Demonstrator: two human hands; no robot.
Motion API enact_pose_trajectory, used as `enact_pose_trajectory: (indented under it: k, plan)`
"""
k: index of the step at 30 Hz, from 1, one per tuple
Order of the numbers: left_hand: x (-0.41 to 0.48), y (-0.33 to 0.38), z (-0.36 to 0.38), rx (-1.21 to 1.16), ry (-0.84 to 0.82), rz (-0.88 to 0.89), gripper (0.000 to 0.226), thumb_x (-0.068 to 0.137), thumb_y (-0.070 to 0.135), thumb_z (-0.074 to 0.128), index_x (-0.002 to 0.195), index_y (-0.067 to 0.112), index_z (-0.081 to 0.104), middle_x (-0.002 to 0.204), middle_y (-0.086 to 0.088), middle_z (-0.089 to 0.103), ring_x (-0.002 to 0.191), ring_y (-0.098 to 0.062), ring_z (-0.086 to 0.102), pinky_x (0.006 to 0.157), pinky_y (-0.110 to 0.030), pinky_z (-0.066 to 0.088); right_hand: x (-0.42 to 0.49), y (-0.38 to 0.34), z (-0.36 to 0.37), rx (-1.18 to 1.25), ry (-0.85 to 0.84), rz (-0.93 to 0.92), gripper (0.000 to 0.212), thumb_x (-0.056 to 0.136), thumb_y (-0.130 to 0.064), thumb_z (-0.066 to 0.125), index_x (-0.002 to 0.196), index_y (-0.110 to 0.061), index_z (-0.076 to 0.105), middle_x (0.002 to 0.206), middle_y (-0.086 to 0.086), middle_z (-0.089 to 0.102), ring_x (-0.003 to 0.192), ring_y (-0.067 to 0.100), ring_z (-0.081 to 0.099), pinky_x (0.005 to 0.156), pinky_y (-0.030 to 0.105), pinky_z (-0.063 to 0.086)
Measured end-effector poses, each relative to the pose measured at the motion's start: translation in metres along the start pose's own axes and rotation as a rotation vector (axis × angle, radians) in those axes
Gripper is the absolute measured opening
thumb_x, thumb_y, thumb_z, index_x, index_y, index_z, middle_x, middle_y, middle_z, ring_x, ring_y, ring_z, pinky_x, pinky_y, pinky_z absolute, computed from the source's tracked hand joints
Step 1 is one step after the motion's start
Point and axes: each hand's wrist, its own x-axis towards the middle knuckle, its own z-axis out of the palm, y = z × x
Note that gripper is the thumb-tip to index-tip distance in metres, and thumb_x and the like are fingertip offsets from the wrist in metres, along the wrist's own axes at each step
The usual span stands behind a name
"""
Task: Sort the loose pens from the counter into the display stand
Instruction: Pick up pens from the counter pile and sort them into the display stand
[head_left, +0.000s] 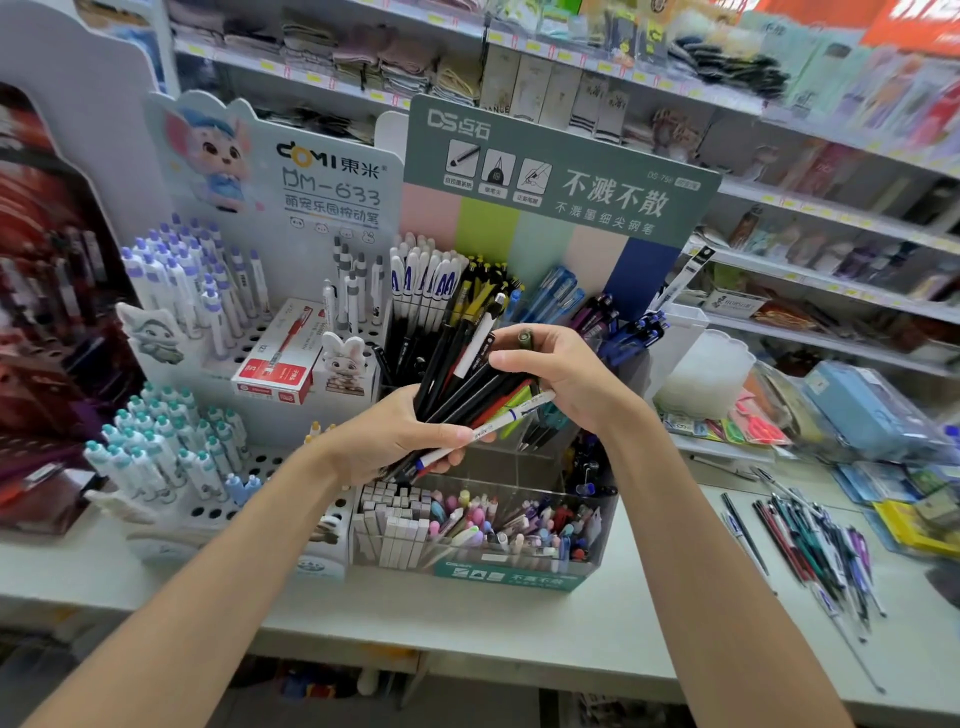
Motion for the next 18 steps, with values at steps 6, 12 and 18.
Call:
enact_pose_trajectory:
  k: [6,12,18]
  plan:
    - [0.002,-0.001,-0.001,0.018,0.027,-0.001,0.025,0.091,0.007,0.066,0.113,-0.001,0.057,0.075,-0.011,0.064,0.066,-0.018,0.059,0.059,-0.024,0.049,0.007,-0.020,0.002,-0.212,-0.040,0.016,0.017,0.076,-0.020,0.075,0.067,-0.030,0.065,0.067,0.004,0.045,0.067,0.016,0.039,0.071,0.028,0.029]
    - [0.003,0.000,-0.003,0.016,0.049,0.011,0.026,0.091,0.008,0.065,0.113,-0.004,0.057,0.076,-0.011,0.065,0.064,-0.016,0.061,0.058,-0.023,0.049,0.012,-0.013,0.000,-0.099,0.013,0.052,0.020,0.083,-0.004,0.069,0.072,-0.018,0.060,0.062,-0.006,0.047,0.053,-0.001,0.044,0.065,0.022,0.031]
    - [0.002,0.001,-0.004,-0.066,0.059,0.033,0.024,0.091,0.007,0.064,0.110,-0.005,0.059,0.074,-0.007,0.066,0.065,-0.014,0.062,0.058,-0.022,0.050,0.014,-0.015,0.000,-0.017,0.056,-0.014,0.008,0.080,-0.013,0.075,0.081,-0.019,0.071,0.073,-0.004,0.064,0.073,0.010,0.058,0.076,0.022,0.042]
